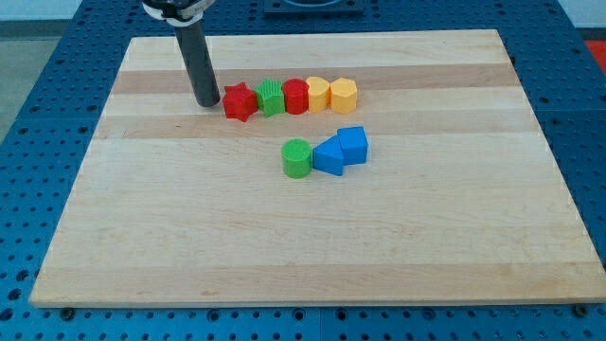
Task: Nudge red star slightly towards green star
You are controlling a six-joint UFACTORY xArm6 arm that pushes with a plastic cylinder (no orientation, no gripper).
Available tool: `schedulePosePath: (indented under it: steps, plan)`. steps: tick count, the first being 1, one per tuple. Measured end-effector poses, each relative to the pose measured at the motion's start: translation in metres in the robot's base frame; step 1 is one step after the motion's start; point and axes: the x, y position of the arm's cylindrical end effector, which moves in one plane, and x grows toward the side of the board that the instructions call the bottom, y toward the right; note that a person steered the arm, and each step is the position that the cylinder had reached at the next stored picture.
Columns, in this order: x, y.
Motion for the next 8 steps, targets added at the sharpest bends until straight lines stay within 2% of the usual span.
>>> schedulePosePath:
  steps: [8]
  plan:
    - [-0.011, 0.025]
